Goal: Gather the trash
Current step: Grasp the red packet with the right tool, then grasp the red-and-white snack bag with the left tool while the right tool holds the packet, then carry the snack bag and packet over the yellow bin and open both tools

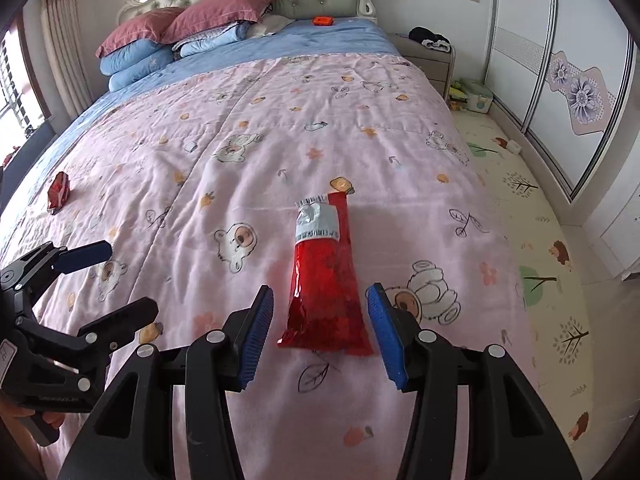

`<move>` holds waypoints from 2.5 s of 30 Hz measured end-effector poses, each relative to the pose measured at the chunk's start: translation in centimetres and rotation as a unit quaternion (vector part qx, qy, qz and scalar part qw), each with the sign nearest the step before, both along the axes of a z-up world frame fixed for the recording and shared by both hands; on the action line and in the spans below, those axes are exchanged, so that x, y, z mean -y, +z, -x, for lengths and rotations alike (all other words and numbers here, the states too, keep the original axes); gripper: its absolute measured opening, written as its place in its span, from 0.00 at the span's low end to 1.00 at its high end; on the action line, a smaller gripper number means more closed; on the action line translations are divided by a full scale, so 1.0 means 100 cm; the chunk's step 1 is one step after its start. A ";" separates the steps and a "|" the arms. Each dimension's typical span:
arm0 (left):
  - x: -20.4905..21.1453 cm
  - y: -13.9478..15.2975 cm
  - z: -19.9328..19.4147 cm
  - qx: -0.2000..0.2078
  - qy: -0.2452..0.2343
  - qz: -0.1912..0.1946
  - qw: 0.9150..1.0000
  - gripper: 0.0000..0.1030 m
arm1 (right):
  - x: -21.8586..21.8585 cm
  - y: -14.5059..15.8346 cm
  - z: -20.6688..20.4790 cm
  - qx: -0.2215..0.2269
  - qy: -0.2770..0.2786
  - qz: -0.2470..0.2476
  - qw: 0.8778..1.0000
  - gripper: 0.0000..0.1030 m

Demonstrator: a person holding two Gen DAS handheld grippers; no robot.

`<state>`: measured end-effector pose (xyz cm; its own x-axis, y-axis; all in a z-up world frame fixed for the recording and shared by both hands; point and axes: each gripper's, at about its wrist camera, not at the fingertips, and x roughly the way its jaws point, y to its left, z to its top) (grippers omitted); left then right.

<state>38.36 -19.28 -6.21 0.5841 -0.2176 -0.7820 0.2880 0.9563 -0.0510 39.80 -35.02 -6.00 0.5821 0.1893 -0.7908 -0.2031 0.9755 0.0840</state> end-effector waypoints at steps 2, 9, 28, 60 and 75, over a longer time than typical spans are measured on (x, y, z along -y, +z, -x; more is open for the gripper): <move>-0.003 -0.002 -0.004 -0.002 0.002 0.001 1.000 0.89 | -0.005 -0.005 -0.009 -0.008 0.001 0.004 1.000 0.47; -0.018 -0.001 -0.010 0.003 0.009 -0.004 1.000 0.89 | -0.040 -0.004 -0.005 -0.001 0.038 0.018 0.999 0.33; -0.216 0.041 0.004 0.047 0.122 -0.054 0.990 0.91 | -0.235 0.029 -0.014 -0.007 0.157 -0.064 0.986 0.32; -0.340 0.002 -0.048 0.035 0.174 0.018 0.984 0.45 | -0.279 0.003 -0.045 -0.013 0.172 -0.108 0.979 0.32; -0.219 0.011 0.036 0.036 0.108 -0.001 0.993 0.45 | -0.202 0.028 0.030 0.002 0.146 -0.099 0.984 0.32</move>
